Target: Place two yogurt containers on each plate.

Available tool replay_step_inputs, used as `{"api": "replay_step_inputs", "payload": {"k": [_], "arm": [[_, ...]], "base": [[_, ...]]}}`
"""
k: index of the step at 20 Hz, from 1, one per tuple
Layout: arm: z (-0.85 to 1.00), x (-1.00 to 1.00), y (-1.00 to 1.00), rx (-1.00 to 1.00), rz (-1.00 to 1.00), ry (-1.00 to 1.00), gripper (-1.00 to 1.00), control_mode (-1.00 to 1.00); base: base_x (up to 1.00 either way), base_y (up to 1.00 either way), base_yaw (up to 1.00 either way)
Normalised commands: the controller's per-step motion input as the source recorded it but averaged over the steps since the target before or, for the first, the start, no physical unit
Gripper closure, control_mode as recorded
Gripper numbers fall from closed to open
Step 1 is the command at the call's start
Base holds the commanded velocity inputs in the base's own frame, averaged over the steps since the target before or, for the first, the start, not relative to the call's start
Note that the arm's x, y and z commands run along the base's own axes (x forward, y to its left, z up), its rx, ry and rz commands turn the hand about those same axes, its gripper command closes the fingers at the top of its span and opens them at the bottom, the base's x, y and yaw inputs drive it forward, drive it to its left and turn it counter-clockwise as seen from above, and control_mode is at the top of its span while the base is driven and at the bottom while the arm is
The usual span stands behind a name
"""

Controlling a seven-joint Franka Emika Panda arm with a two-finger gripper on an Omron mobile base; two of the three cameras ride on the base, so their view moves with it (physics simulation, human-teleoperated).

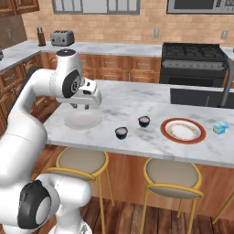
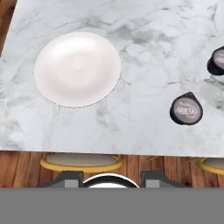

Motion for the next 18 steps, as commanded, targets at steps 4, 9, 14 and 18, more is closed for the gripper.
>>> {"api": "replay_step_inputs", "payload": {"k": [4, 9, 14, 18], "arm": [[-0.04, -0.01, -0.02, 0.00, 0.00, 0.01, -1.00, -1.00], [-0.25, 0.05, -0.39, 0.00, 0.00, 0.16, -1.00, -1.00], [-0.03, 0.00, -0.58, 0.06, 0.00, 0.01, -1.00, -1.00], [0.00, 0.00, -0.45, 0.08, 0.00, -0.02, -1.00, -1.00]], "base": [[0.00, 0.00, 0.00], [0.00, 0.00, 0.00], [0.00, 0.00, 0.00], [0.00, 0.00, 0.00]]}}
